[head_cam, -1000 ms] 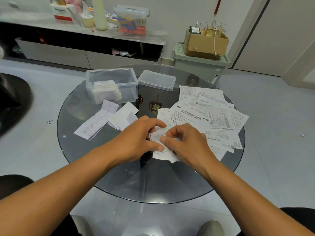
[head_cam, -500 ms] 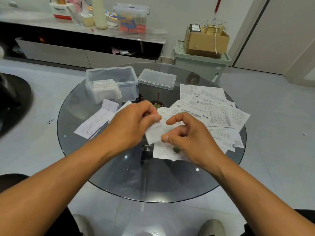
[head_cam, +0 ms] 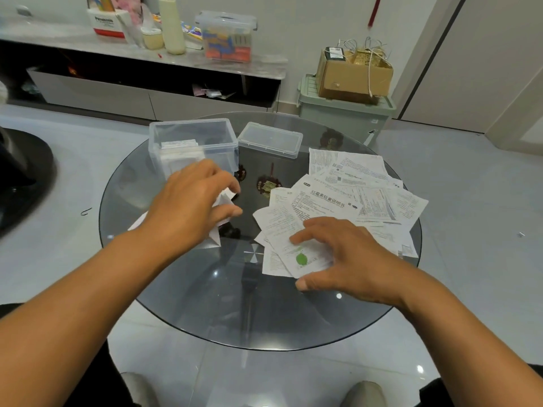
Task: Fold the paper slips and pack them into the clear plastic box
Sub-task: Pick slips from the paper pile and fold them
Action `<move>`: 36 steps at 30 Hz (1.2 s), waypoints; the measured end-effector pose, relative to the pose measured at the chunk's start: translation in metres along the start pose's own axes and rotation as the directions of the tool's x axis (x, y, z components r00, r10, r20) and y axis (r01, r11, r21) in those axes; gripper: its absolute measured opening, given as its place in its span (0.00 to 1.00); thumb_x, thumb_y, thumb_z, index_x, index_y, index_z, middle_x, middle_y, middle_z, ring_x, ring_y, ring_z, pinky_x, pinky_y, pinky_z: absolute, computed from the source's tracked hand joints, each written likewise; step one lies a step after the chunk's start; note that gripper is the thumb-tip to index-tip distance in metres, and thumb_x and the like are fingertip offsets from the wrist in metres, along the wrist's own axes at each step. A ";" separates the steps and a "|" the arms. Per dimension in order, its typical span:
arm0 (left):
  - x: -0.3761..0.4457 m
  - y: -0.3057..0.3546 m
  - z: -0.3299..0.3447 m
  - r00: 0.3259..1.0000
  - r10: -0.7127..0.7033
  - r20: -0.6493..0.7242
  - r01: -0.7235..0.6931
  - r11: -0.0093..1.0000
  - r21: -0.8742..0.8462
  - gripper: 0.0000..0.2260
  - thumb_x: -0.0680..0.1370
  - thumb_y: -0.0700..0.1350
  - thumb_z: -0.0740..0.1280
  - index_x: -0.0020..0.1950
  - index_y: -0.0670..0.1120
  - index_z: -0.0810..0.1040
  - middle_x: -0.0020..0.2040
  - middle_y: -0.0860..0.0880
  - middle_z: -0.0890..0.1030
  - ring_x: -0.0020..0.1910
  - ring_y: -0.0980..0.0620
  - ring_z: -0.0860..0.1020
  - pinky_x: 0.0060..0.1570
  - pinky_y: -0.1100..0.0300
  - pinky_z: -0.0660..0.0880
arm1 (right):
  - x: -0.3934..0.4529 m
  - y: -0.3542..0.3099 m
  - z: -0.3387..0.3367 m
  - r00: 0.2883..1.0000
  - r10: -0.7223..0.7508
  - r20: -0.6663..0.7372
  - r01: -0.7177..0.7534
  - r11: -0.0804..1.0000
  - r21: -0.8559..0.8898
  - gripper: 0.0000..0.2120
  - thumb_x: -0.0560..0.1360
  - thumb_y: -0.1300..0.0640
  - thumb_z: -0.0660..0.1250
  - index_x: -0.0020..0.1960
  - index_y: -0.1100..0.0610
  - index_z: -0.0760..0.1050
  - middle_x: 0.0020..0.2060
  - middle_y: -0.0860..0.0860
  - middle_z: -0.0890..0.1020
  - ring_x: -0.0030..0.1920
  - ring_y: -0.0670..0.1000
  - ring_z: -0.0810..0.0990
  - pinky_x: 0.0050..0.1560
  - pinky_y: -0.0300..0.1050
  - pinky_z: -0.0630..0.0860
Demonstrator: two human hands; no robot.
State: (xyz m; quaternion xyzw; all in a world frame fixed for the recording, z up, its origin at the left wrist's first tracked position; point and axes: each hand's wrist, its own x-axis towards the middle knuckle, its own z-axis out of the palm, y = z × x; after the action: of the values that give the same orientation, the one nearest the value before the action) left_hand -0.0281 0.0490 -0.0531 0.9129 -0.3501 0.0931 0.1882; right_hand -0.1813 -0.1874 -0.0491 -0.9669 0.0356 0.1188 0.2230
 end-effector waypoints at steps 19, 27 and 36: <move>-0.019 0.043 0.017 0.943 0.181 0.281 -0.076 0.935 -0.346 0.21 0.69 0.65 0.75 0.58 0.62 0.76 0.44 0.63 0.81 0.49 0.63 0.75 0.46 0.67 0.67 | -0.002 -0.004 0.006 0.991 0.009 -0.136 0.047 0.913 0.405 0.03 0.80 0.43 0.68 0.53 0.39 0.77 0.47 0.41 0.84 0.46 0.48 0.84 0.47 0.57 0.83; -0.018 0.049 0.024 0.935 0.313 0.167 -0.282 0.941 -0.188 0.25 0.72 0.62 0.74 0.67 0.62 0.72 0.61 0.62 0.72 0.60 0.60 0.67 0.59 0.62 0.61 | 0.002 -0.001 0.010 0.973 0.102 -0.207 -0.068 0.984 0.163 0.33 0.71 0.42 0.76 0.70 0.30 0.63 0.54 0.35 0.75 0.56 0.43 0.75 0.62 0.49 0.75; -0.019 0.044 0.026 0.812 0.509 0.287 -0.472 0.861 -0.190 0.25 0.77 0.71 0.62 0.67 0.59 0.76 0.58 0.62 0.78 0.58 0.60 0.73 0.62 0.61 0.66 | -0.002 0.002 0.004 0.990 0.028 -0.141 -0.022 0.999 0.041 0.15 0.73 0.37 0.72 0.57 0.38 0.76 0.56 0.38 0.75 0.56 0.42 0.72 0.62 0.49 0.72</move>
State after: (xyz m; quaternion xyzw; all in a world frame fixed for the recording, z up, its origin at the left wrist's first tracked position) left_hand -0.0713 0.0196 -0.0706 0.7822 -0.6046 -0.0334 0.1469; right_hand -0.1839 -0.1874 -0.0527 -0.9678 0.0658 0.0520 0.2374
